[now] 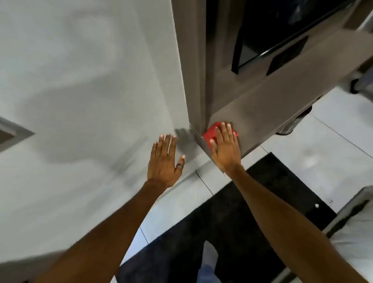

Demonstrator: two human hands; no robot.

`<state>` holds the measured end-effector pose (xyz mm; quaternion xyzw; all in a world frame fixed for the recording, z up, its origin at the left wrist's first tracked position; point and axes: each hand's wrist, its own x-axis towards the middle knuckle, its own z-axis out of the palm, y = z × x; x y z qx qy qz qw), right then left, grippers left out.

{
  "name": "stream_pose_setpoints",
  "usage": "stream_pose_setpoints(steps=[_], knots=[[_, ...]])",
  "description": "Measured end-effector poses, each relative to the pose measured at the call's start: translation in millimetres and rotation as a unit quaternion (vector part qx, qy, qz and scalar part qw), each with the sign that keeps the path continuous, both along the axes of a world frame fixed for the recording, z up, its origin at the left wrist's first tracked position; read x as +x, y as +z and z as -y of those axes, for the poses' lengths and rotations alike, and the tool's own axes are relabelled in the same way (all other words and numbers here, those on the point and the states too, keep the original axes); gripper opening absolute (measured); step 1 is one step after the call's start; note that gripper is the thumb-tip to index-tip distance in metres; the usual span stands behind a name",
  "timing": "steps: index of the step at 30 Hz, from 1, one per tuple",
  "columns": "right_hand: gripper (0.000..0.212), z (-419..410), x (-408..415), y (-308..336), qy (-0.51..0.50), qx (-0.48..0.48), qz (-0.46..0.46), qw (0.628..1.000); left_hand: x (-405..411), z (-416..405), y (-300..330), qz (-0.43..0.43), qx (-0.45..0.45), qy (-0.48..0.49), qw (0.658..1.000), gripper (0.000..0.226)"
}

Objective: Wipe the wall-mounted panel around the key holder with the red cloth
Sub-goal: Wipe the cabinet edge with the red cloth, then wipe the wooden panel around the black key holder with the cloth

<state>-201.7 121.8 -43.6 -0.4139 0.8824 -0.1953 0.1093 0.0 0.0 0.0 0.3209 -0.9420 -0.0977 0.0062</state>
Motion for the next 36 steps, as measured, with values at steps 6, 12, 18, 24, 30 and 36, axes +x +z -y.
stream_pose_setpoints(steps=[6,12,18,24,30,36], knots=[[0.067,27.8,-42.6,-42.1,0.05,0.114,-0.001,0.992,-27.4,12.7,-26.0,0.026,0.013,-0.003,1.0,0.072],[0.087,39.5,-56.3,-25.3,-0.085,0.091,0.111,0.986,-11.8,13.1,-18.9,0.001,0.005,-0.011,1.0,0.07],[0.059,20.7,-23.1,25.7,-0.242,-0.053,0.398,0.883,42.4,9.9,7.7,-0.016,-0.012,-0.014,1.0,0.067],[0.035,30.9,100.3,71.0,-0.232,-0.273,0.53,0.769,121.7,20.7,57.9,-0.125,-0.058,-0.035,0.99,0.065],[0.03,88.7,249.8,157.3,-0.156,-0.305,0.681,0.647,232.8,52.0,135.4,-0.245,-0.171,-0.01,0.954,0.062],[0.044,135.2,404.8,259.6,0.007,-0.538,0.419,0.731,375.1,89.7,223.4,-0.372,-0.342,0.054,0.861,0.062]])
